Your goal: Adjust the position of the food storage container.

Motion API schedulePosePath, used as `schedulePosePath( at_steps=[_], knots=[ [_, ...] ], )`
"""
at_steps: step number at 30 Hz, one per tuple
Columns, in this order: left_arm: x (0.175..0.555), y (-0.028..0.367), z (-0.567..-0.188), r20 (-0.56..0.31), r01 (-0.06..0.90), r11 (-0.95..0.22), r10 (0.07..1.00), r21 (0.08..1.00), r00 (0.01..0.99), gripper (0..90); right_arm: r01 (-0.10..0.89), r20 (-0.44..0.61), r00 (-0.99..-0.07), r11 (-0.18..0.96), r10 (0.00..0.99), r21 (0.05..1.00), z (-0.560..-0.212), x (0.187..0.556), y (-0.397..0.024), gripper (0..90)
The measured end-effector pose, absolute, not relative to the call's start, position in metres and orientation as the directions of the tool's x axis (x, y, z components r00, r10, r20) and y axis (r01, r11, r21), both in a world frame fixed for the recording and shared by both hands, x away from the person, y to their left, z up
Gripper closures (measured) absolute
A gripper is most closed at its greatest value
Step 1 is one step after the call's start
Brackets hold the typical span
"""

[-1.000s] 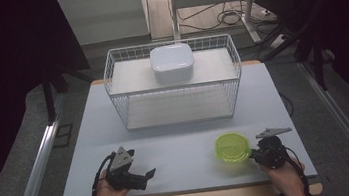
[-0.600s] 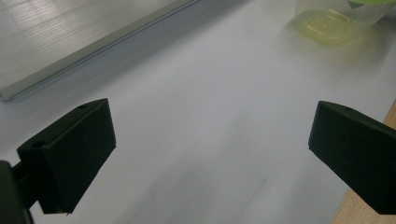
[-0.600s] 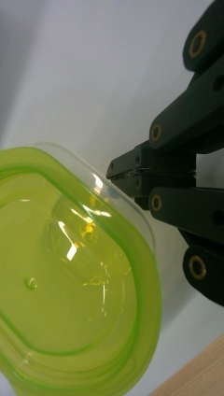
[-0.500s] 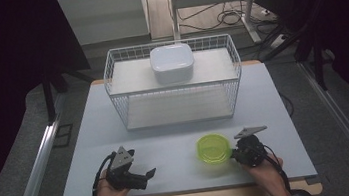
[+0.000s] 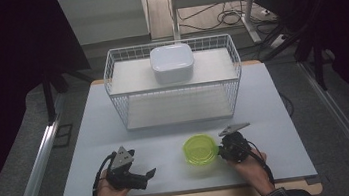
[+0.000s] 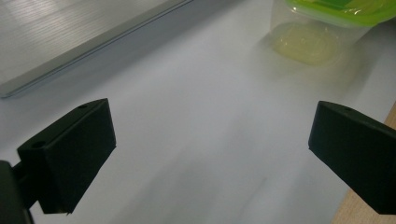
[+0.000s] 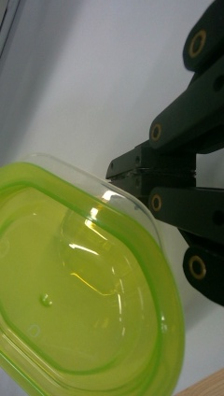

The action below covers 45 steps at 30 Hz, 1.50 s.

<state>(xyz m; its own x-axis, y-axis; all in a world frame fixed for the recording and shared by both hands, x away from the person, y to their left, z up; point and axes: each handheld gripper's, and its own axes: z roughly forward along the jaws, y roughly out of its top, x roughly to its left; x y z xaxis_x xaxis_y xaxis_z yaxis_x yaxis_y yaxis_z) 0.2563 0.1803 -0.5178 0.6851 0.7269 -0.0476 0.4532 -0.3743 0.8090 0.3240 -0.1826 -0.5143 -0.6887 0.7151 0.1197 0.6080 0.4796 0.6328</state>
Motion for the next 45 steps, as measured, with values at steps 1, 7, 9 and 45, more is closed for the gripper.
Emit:
schedulePosePath(
  at_steps=[1, 7, 9, 45],
  knots=[
    [0.256, 0.180, -0.518, -0.048, 0.454, -0.374, 0.727, 0.809, 0.685, 0.3, 0.606, 0.122, -0.692, 0.481, 0.712, 0.633, -0.515, 0.325, -0.180, 89.1],
    [0.256, 0.180, -0.518, -0.047, 0.452, -0.374, 0.726, 0.809, 0.686, 0.3, 0.588, 0.131, -0.720, 0.499, 0.682, 0.636, -0.517, 0.330, -0.163, 89.1],
    [0.256, 0.180, -0.518, -0.047, 0.453, -0.375, 0.726, 0.809, 0.686, 0.3, 0.584, 0.133, -0.727, 0.505, 0.674, 0.635, -0.517, 0.331, -0.158, 89.1],
    [0.256, 0.181, -0.518, -0.050, 0.455, -0.383, 0.719, 0.804, 0.694, 2.2, 0.473, 0.011, -0.726, 0.488, 0.688, 0.734, -0.495, 0.323, -0.215, 17.9]
  ],
)
